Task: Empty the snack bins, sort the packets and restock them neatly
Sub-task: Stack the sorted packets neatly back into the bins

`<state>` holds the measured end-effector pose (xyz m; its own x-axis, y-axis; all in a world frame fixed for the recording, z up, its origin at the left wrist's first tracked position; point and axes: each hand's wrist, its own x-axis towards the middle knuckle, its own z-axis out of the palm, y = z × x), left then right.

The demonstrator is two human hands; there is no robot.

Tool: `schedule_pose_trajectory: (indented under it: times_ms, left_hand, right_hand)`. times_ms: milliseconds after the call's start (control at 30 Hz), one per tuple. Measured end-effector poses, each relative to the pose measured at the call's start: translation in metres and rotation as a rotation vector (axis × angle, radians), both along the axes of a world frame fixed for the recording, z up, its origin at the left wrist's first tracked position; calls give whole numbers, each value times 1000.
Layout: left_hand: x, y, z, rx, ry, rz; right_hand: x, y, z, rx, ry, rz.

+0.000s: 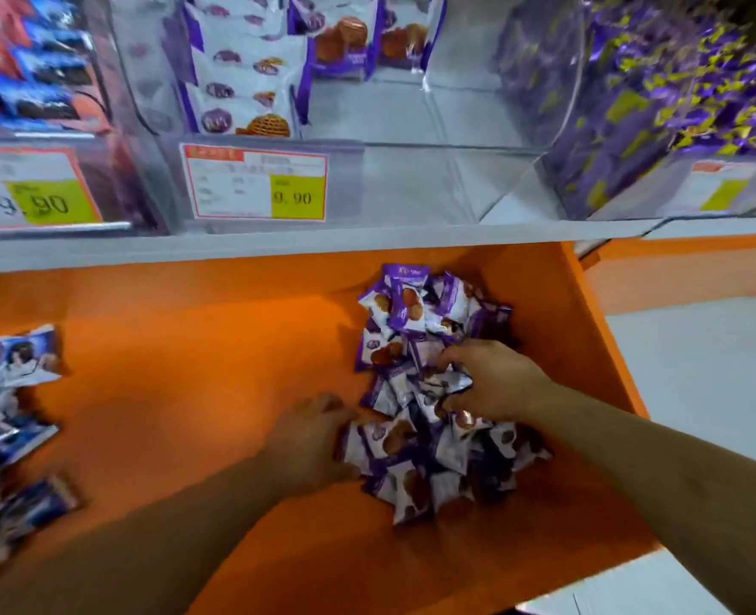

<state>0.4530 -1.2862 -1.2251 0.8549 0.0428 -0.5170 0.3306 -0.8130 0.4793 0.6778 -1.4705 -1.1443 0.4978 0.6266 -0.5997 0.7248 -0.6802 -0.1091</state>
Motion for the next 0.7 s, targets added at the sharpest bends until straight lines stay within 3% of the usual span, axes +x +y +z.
schedule_pose_trajectory:
  times_ms: [233, 433, 600, 700]
  left_hand:
    - [-4, 9, -16, -120, -43, 196]
    - [-34, 52, 31, -285, -10, 375]
    - [-51, 60, 111, -425, -87, 477]
    - [-50, 57, 156, -447, -344, 513]
  right_hand:
    - [-5, 8, -8, 37, 7, -84]
    - [-18, 15, 4, 0, -73, -7]
    - [-20, 31, 63, 203, 150, -160]
    - [-42, 47, 126, 369, 382, -239]
